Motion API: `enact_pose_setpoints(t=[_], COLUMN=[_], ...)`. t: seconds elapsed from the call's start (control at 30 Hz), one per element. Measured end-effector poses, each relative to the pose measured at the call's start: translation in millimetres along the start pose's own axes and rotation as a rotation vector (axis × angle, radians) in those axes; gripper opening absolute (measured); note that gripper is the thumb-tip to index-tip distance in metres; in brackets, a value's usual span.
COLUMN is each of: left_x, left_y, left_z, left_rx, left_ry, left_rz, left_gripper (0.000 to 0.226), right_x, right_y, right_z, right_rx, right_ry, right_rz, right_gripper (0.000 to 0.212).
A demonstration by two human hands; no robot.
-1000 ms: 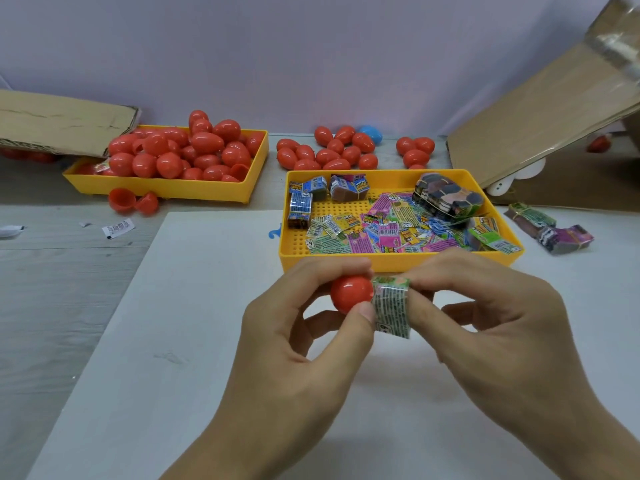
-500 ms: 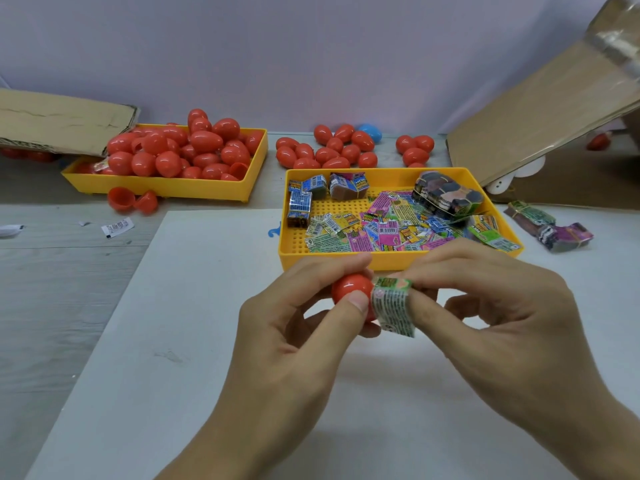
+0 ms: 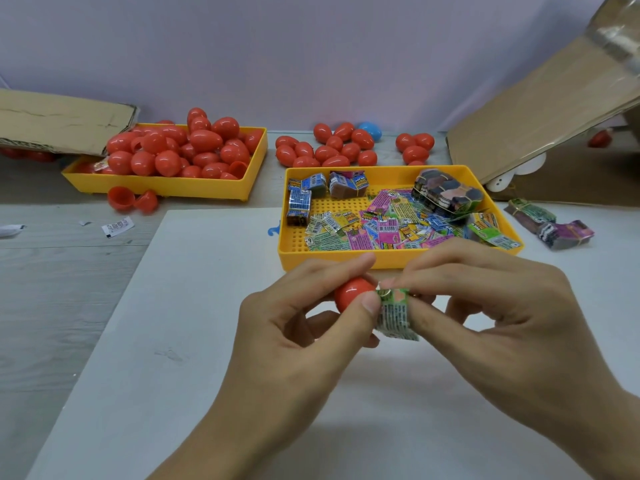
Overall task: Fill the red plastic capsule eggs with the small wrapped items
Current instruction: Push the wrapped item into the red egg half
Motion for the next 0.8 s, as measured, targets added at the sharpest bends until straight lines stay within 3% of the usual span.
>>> enact_pose_setpoints(t=[0.23,0.43,0.63,0.8], left_x=[-1.8,-4.5,-6.9,-7.8], left_y=[4.1,5.9,3.9,6.9], left_z=[10.8,16.8,22.0,28.6], left_rx=[0.047,0.131,0.164,0.244], left_ry=[-0.122,-0.208,-0.305,-0.409], left_rz=[0.062,0.107,0.099,0.126], left_gripper=[0.033,0.037,0.041,0.037], right_x=[-3.2,-4.5,-6.3,-8.0], right_y=[-1.8,-3.1,-10.0,-16.9], right_z=[11.1,17.9,25.4,31.2], right_rx=[0.178,0.171,0.267,0.518], right_ry=[-0.161,-0.209,-0.342,-0.501], right_rz=[-0.002,0.014,-0.091,-0.14], right_gripper=[0.014,0.014,0.013,0.03])
Point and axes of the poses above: each hand's wrist, its own x-axis towards the middle knuckle, its own y-axis out of the back of the hand, z = x × y, the point moved 9 cm from there along x, towards the middle knuckle, and after that the axes turned 5 degrees about z, right-handed, at the moved point
